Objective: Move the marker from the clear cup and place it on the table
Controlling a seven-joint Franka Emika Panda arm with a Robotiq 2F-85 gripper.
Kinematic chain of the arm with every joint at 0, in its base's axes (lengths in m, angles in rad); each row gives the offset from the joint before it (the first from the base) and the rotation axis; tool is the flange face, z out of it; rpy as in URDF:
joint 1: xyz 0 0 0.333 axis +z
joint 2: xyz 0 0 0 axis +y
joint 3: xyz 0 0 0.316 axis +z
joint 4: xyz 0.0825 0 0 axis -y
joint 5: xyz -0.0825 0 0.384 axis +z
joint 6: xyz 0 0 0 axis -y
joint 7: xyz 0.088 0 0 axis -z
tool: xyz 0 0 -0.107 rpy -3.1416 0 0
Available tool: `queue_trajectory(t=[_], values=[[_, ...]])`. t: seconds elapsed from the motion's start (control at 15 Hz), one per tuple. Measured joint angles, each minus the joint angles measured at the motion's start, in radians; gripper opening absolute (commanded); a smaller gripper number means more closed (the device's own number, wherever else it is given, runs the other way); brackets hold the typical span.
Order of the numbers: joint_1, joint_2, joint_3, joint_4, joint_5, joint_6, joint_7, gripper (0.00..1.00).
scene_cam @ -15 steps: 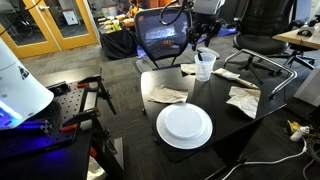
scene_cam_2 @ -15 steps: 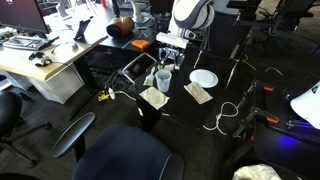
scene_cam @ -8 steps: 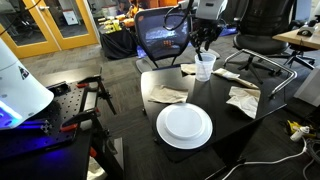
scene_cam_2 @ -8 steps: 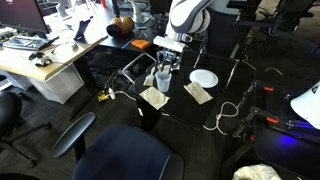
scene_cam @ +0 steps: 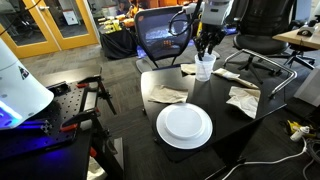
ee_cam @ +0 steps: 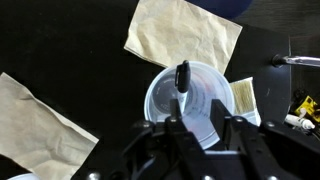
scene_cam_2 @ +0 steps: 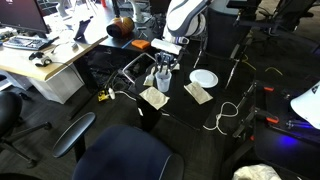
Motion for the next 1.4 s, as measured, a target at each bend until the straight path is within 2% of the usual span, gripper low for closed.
queue_trajectory(t=[0.27, 0.87, 1.33, 1.4], values=[[0.000, 0.040, -0.001, 0.041, -0.024, 0.000, 0.019, 0.35], [0.001, 0.095, -0.001, 0.082, -0.034, -0.017, 0.038, 0.35], [-0.003, 0.112, 0.011, 0.113, -0.034, -0.103, 0.036, 0.36], [-0.004, 0.116, 0.013, 0.122, -0.034, -0.115, 0.035, 0.32]])
